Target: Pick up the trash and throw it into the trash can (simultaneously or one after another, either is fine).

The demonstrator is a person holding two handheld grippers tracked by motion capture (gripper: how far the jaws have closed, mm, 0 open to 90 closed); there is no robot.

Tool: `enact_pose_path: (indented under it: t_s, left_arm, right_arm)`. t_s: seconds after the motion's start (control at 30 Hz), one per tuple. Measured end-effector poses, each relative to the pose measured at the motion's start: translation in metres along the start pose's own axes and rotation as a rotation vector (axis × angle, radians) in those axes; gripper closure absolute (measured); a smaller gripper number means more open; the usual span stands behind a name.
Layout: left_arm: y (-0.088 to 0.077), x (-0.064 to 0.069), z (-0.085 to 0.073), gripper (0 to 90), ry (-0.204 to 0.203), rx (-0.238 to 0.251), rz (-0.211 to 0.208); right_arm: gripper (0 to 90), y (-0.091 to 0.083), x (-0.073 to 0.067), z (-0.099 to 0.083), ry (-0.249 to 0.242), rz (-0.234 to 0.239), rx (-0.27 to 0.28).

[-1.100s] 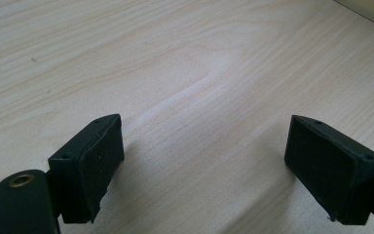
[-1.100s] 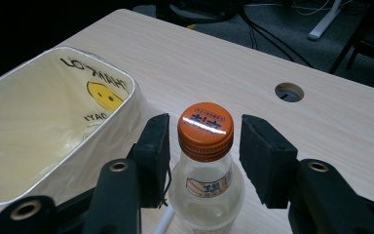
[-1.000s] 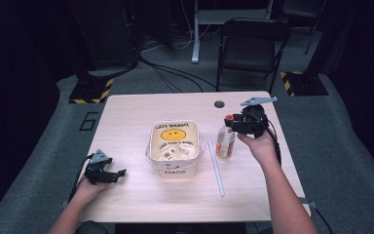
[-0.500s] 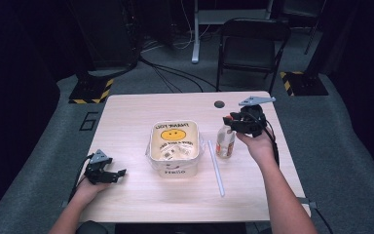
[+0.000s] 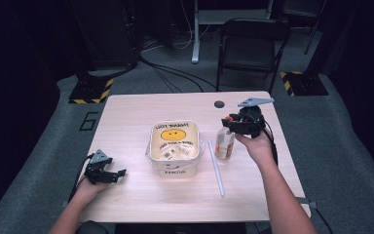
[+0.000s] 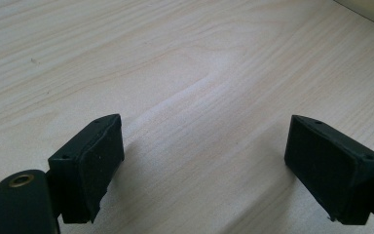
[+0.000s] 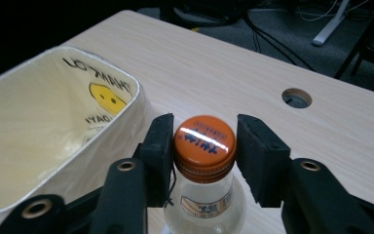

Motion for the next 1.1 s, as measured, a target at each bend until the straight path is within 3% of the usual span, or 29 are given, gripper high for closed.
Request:
enact_pose_path:
  t_s: [0.1, 0.53, 1.1]
  left_arm:
    - [0.0, 0.0, 0.0, 14.1, 0.0, 0.0, 0.0]
    - [0.0, 0.0, 0.0, 14.1, 0.0, 0.0, 0.0]
    - [-0.001, 0.0, 0.0, 14.1, 0.003, -0.011, -0.002]
  right_arm:
    - [61.8, 0.004, -0.003, -0.004, -0.027, -0.013, 0.012]
    - [62.4, 0.004, -0.003, -0.003, -0.021, -0.028, 0.042]
    - [62.4, -0.017, -0.012, 0.027, -0.075, -0.018, 0.077]
Point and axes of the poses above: each handheld gripper's, and its own axes: y roughly forward along the jaws, z roughly out of its top, x roughly to its right, the point moved 6 cm from there along y, roughly forward along the jaws, and after that the axes turned 13 degrees about -y, right-handed, at the moved point
